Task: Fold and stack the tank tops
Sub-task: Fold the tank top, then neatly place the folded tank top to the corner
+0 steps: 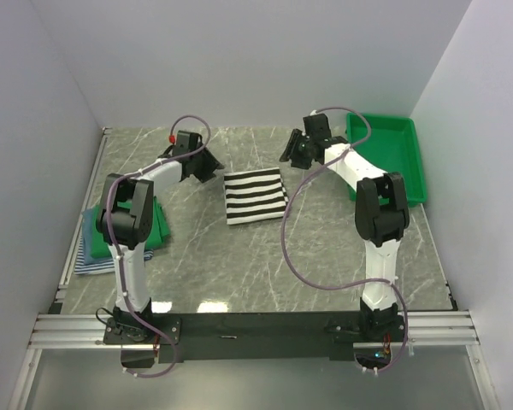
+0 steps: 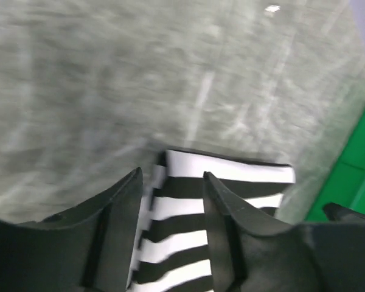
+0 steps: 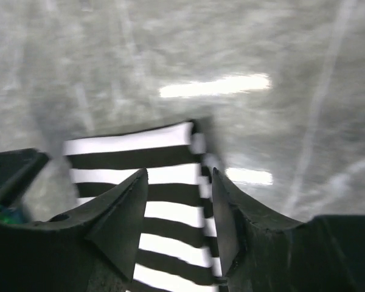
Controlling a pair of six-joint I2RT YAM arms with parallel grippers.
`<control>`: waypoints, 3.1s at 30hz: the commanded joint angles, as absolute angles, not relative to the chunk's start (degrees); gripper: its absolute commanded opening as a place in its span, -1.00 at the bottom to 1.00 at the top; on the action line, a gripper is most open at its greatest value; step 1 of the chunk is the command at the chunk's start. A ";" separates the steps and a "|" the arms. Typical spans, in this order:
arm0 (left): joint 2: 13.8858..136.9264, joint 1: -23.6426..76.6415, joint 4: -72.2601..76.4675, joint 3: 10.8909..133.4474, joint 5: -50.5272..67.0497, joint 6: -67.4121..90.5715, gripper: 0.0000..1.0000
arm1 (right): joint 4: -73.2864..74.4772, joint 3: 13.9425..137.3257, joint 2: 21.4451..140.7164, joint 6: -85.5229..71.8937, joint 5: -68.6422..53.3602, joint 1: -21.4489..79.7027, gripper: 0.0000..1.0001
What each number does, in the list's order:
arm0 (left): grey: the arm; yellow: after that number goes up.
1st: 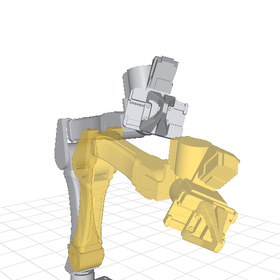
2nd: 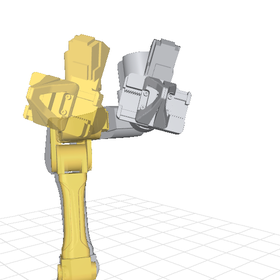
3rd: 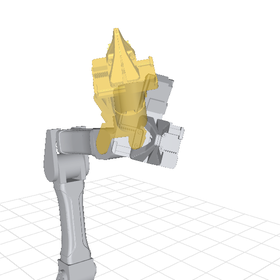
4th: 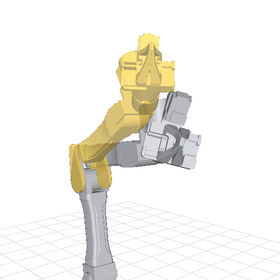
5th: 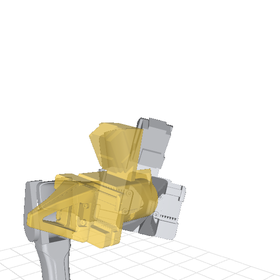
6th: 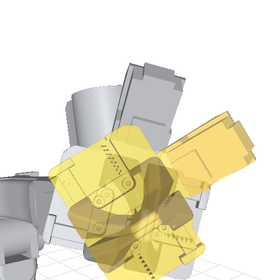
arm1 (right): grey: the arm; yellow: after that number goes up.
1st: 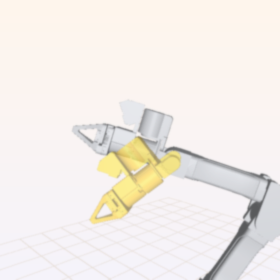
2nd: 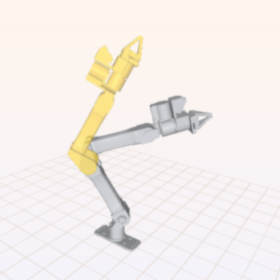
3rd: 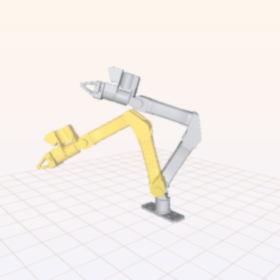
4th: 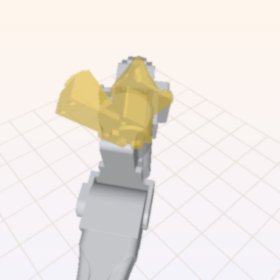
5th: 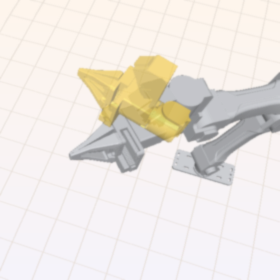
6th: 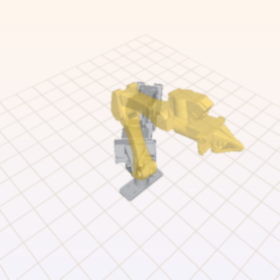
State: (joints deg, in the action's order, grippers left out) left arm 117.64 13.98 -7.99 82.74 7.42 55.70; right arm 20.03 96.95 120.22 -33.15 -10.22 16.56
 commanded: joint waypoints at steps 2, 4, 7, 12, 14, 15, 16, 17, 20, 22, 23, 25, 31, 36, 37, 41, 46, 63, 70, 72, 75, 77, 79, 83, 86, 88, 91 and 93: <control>110.94 12.66 -5.63 82.29 5.64 54.14 0.06 | 25.47 102.92 116.30 -29.53 -6.07 16.08 0.08; 108.91 12.57 -6.24 79.99 4.84 54.40 0.08 | 25.49 99.61 114.09 -28.48 -3.88 17.31 0.08; 105.49 13.36 -6.07 73.85 6.40 55.72 0.13 | 25.75 93.72 110.31 -27.78 -0.09 21.52 0.03; 100.39 14.94 -2.12 61.89 9.93 58.79 0.27 | 23.82 83.52 106.79 -28.39 6.59 27.94 -0.20; 99.76 15.73 -1.06 59.51 11.16 58.63 0.30 | 22.68 81.31 106.61 -28.74 7.38 28.74 -0.23; 99.84 16.08 -1.66 59.33 11.16 58.28 0.31 | 22.24 79.73 107.31 -28.74 7.21 28.83 -0.24; 100.02 16.52 -1.84 59.15 10.90 57.92 0.34 | 21.98 79.11 107.92 -28.48 6.86 28.83 -0.24; 100.11 17.05 -1.76 58.37 11.59 57.83 0.36 | 21.71 78.58 108.45 -28.30 6.94 28.92 -0.27; 100.63 17.40 -0.44 55.30 13.97 58.79 0.38 | 21.36 76.03 110.21 -28.04 7.03 28.92 -0.32; 100.02 17.49 2.36 53.36 14.24 59.59 0.40 | 19.96 73.66 110.48 -28.12 6.60 28.83 -0.32; 99.76 17.66 2.81 51.61 14.41 60.55 0.41 | 19.60 72.96 110.39 -28.12 6.24 28.92 -0.32; 99.23 18.19 2.81 50.46 14.24 61.43 0.42 | 18.81 71.72 110.57 -28.04 5.72 28.83 -0.32; 99.57 20.04 4.30 47.72 12.21 65.30 0.47 | 18.11 71.37 112.06 -28.21 4.66 28.83 -0.34; 100.73 20.65 3.52 46.41 11.52 69.25 0.45 | 17.84 71.46 113.82 -28.30 2.46 27.95 -0.38; 100.29 20.74 3.08 45.97 10.64 70.04 0.45 | 17.67 71.28 113.82 -28.30 2.37 27.78 -0.41; 99.76 21.71 0.36 44.56 10.72 74.17 0.46 | 17.23 70.58 113.29 -28.39 2.11 27.16 -0.42; 99.84 23.11 4.39 41.49 13.71 79.35 0.48 | 17.05 70.31 113.47 -28.39 1.76 26.90 -0.43; 104.50 19.51 9.85 43.59 7.65 76.56 0.20 | 16.87 70.22 114.17 -28.30 0.97 26.54 -0.48; 105.38 19.51 13.71 44.21 4.92 73.04 0.17 | 16.96 70.31 114.52 -28.13 0.88 26.46 -0.49; 105.82 19.51 15.28 44.04 4.31 72.69 0.12 | 17.05 70.31 114.52 -28.21 0.79 26.46 -0.49; 106.43 19.51 15.82 44.47 3.78 71.90 0.01 | 17.14 70.40 114.61 -28.12 0.70 26.46 -0.49; 107.05 19.51 16.17 45.52 4.13 70.40 -0.09 | 17.14 70.31 114.52 -28.21 0.44 26.46 -0.49; 107.49 19.51 15.74 46.66 4.22 68.74 -0.17 | 16.96 70.31 114.35 -28.21 0.18 26.46 -0.49; 108.19 19.51 13.10 49.39 3.95 65.49 -0.50 | 17.40 70.75 114.08 -28.21 0.26 26.46 -0.49; 108.28 19.86 7.24 52.90 3.26 61.62 -0.99 | 17.93 71.28 113.65 -28.13 -1.58 26.46 -0.40; 107.67 20.04 1.17 57.03 0.80 57.76 -0.99 | 17.93 70.67 111.54 -28.12 -1.93 26.54 -0.21; 105.66 20.04 -13.33 63.09 -4.18 52.04 -0.99 | 17.40 69.52 107.06 -28.48 -3.07 26.54 0.04; 104.16 20.04 -22.18 66.25 -6.93 48.45 -0.99 | 17.93 69.61 104.60 -28.56 -4.47 26.72 0.07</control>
State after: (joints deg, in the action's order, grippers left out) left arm 107.04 20.23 -3.38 61.54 1.21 57.45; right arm 15.81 70.22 109.73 -28.86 -2.92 26.85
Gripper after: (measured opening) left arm 0.040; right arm 0.530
